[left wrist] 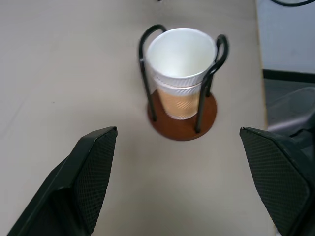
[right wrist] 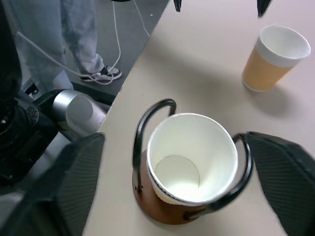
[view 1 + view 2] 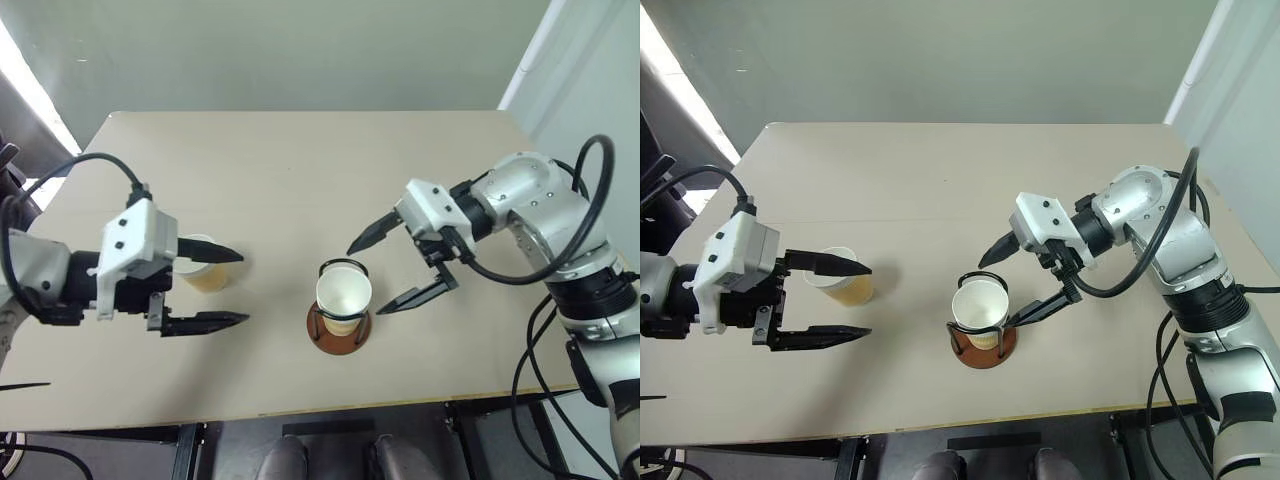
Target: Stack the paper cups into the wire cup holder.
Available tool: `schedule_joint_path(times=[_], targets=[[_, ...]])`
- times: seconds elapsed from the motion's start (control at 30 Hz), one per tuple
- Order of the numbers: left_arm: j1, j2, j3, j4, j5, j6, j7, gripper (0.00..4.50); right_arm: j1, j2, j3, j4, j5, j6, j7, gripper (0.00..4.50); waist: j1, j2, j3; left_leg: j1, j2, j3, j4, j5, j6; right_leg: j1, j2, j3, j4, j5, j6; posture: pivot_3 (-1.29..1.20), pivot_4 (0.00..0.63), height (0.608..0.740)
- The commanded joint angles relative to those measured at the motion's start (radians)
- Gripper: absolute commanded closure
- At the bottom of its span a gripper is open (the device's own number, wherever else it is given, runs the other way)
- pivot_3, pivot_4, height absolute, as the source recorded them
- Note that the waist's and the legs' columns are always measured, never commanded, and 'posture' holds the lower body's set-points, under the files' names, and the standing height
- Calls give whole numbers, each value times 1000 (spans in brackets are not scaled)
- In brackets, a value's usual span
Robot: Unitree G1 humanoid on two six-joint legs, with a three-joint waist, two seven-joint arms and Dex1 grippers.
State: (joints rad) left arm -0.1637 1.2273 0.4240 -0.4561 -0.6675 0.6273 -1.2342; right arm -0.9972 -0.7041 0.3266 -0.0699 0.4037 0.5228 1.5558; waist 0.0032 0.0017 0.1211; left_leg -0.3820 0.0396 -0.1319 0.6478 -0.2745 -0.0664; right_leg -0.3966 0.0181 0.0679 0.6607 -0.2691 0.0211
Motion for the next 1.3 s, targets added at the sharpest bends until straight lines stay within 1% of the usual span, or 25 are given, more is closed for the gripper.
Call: schedule_joint_path(times=[0.03, 0.17, 0.27, 0.4, 0.57, 0.73, 0.83, 0.93, 1.03, 1.17, 1.23, 1.3], targets=[[10, 71, 10, 114, 174, -80, 45, 234, -67, -20, -188, 105, 107, 62, -26, 21, 0, 0, 0, 0, 0, 0, 0, 0, 0, 0, 0, 0, 0, 0, 0, 0, 150, 740], [13, 102, -30, 204, 273, -137, 63, 234, -67, -47, -311, 244, 123, 64, -95, 21, 5, -1, -1, 0, 0, 0, -1, 0, 0, -1, 0, 0, 0, 0, 0, 0, 150, 740], [1, 101, -91, 240, 328, -184, 66, 234, -66, -54, -395, 293, 165, 110, -145, 21, 9, -1, -1, 0, -1, -1, -1, 0, 0, -1, -2, 0, 0, 0, -1, 0, 150, 740], [-70, 66, -226, 311, 386, -235, 70, 234, 11, -94, -433, 237, 196, 118, -119, 21, 12, -1, -1, -1, 0, -1, -2, 0, -1, -3, -1, -1, 1, -1, -2, 0, 150, 740], [-178, 4, -368, 437, 476, -306, 68, 234, 60, -114, -457, 133, 249, 164, -151, 21, 11, -1, 0, -2, -1, 0, -2, 0, -1, -4, -2, 0, 1, -1, -2, 0, 150, 740], [-256, -62, -437, 521, 513, -354, 50, 234, 95, -134, -473, 57, 278, 190, -188, 21, 9, -1, -1, -2, -1, 0, -2, 0, -1, -4, -1, 0, 1, -1, -2, 0, 150, 740], [-282, -78, -459, 553, 534, -372, 36, 805, 112, -145, -482, 22, 292, 200, -207, 0, 10, -1, -1, -2, -1, 0, -1, 0, -1, -4, -2, 0, 1, -1, -2, 0, 150, 740], [-295, -82, -473, 578, 552, -392, 23, 1872, 122, -155, -487, 1, 300, 203, -222, 0, 9, -1, -1, -2, -1, 0, -1, 0, -1, -4, -1, 0, 1, -1, -1, 0, 150, 740], [-316, -92, -477, 595, 558, -401, 13, 3091, 130, -164, -492, -15, 310, 208, -235, 0, 9, -1, -1, -2, -1, 0, -1, 0, -1, -4, -1, 0, 1, -1, -1, 0, 150, 740], [-353, -98, -460, 592, 535, -400, -21, 4437, 138, -181, -498, -26, 314, 206, -242, 0, 10, -1, -1, -2, -1, -1, -1, 0, -1, -4, -1, 0, 1, -1, 0, 0, 150, 740], [-375, -101, -441, 571, 490, -391, -61, 4437, 142, -193, -504, -33, 320, 208, -243, 0, 10, -1, -1, -2, -1, -1, -1, 0, -1, -4, -1, 0, 1, -1, 0, 0, 150, 740], [-418, -108, -407, 507, 385, -325, -125, 4437, 169, -230, -516, -66, 343, 227, -216, 0, 12, -1, -1, -3, -1, -1, -1, 0, -1, -4, -1, 0, 1, -1, 0, 0, 150, 740]])
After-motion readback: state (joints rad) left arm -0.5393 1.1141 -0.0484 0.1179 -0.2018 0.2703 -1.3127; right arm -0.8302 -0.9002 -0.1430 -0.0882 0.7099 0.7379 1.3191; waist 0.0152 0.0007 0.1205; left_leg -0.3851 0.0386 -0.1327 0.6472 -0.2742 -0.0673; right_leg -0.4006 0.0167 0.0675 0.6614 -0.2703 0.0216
